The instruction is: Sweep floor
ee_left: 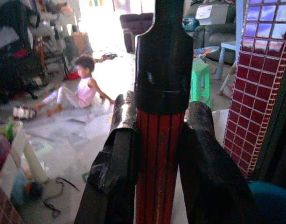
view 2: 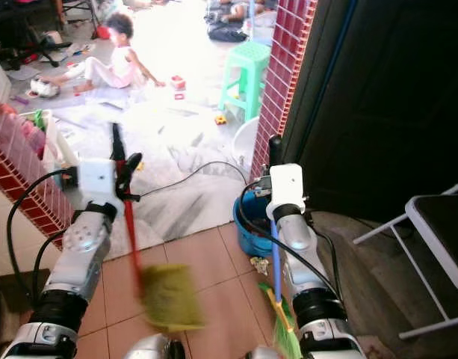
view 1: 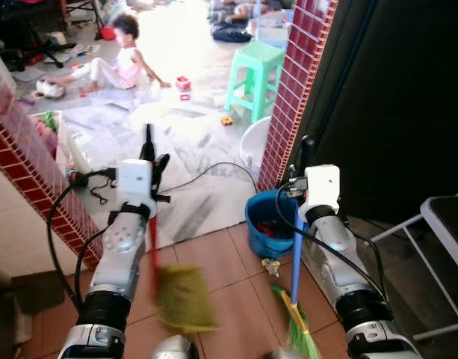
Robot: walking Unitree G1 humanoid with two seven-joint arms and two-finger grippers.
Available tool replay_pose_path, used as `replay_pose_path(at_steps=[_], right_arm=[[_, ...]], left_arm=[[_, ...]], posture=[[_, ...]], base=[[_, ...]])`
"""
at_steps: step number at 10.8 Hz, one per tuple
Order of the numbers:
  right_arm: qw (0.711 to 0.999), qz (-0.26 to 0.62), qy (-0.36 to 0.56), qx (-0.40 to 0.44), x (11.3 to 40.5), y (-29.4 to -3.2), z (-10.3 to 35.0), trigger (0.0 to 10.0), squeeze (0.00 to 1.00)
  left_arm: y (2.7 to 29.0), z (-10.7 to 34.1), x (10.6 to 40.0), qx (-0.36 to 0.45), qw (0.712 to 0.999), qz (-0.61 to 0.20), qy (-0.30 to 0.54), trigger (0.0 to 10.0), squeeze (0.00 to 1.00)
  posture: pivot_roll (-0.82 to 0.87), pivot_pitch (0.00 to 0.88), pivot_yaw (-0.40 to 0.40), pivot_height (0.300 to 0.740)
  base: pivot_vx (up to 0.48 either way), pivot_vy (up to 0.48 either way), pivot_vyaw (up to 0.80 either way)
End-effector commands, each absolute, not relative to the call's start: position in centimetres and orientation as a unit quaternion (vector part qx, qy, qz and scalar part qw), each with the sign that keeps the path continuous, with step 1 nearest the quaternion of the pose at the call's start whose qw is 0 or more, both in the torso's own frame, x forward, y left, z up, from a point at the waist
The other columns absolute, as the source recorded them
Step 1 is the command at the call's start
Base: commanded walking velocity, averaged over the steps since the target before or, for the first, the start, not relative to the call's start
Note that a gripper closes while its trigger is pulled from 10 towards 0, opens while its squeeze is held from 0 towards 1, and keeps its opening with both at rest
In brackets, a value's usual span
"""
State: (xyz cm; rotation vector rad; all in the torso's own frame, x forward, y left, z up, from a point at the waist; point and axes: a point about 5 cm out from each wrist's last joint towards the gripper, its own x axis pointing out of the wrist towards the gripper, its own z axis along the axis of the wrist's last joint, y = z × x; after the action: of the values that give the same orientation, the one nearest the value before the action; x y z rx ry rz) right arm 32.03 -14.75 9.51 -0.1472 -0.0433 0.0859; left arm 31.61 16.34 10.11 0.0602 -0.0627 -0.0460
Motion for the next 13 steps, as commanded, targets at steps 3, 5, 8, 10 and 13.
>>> replay_pose_path(at_steps=[3, 5, 8, 10, 13], right_arm=[[0.994, 0.050, -0.038, -0.087, 32.6, -14.5, 10.6, 10.0, 0.00], [0.989, 0.123, -0.048, -0.070, 32.7, -12.7, 11.9, 10.0, 0.00], [0.964, 0.233, -0.118, -0.046, 32.4, -9.8, 16.1, 10.0, 0.00], [0.956, 0.235, -0.165, -0.059, 32.6, -9.7, 18.2, 10.0, 0.00], [0.949, 0.235, -0.184, -0.101, 32.3, -10.1, 18.6, 10.0, 0.00]], left_arm=[[14.6, 11.5, 32.9, 0.012, 0.998, -0.028, -0.058, 10.0, 0.00], [14.0, 11.3, 32.9, 0.012, 0.998, -0.034, -0.058, 10.0, 0.00], [14.0, 11.0, 33.1, 0.019, 0.998, -0.039, -0.053, 10.0, 0.00], [14.1, 10.7, 33.1, 0.030, 0.998, -0.042, -0.047, 10.0, 0.00], [14.2, 10.2, 33.4, 0.053, 0.997, -0.042, -0.032, 10.0, 0.00]], posture=[[-0.04, 0.000, -0.001, 0.740], [-0.05, 0.000, 0.006, 0.740], [-0.05, 0.000, 0.006, 0.740], [-0.06, 0.000, 0.006, 0.740], [-0.06, 0.000, 0.008, 0.740]], base=[[0.000, 0.000, 0.00], [0.000, 0.000, 0.00], [0.000, 0.000, 0.00], [0.000, 0.000, 0.00], [0.000, 0.000, 0.00]])
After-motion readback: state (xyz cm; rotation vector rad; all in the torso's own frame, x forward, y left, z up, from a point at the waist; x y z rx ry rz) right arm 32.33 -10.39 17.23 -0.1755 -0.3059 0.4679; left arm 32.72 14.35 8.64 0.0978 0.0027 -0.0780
